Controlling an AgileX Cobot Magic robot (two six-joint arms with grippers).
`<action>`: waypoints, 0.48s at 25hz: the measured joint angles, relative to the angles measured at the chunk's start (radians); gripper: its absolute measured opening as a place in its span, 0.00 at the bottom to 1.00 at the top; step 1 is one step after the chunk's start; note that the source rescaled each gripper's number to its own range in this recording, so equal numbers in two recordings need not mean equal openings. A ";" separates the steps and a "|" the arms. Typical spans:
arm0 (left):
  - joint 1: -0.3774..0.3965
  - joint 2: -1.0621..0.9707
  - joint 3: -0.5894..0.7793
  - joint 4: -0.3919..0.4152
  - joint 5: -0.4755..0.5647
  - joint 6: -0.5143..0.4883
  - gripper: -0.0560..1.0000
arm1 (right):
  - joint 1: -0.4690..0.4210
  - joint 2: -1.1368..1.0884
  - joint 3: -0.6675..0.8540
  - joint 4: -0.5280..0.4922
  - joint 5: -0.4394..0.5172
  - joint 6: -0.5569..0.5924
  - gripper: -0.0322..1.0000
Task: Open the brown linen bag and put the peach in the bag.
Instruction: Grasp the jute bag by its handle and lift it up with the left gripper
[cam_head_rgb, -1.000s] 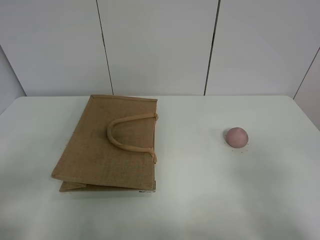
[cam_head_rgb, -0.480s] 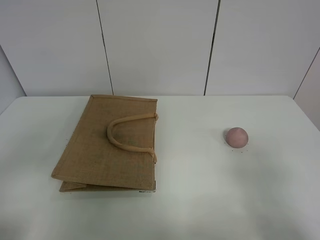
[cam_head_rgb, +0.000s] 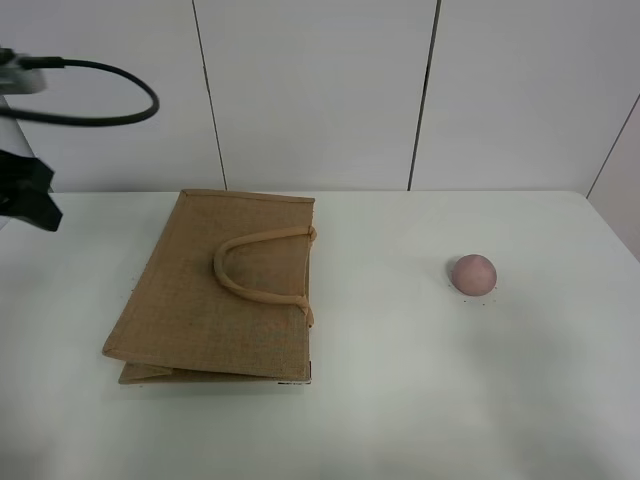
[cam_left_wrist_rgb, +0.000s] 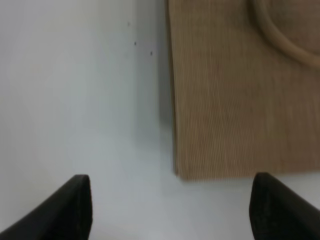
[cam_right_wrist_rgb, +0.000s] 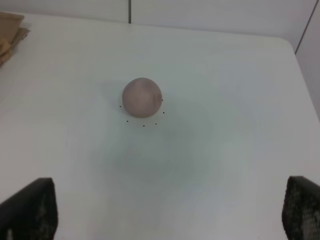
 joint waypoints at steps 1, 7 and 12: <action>0.000 0.059 -0.039 0.000 -0.001 0.000 1.00 | 0.000 0.000 0.000 0.000 0.000 0.000 1.00; 0.000 0.416 -0.312 -0.021 0.003 0.000 1.00 | 0.000 0.000 0.000 0.000 0.000 0.000 1.00; -0.067 0.598 -0.476 -0.029 0.042 -0.049 1.00 | 0.000 0.000 0.000 0.000 0.000 0.000 1.00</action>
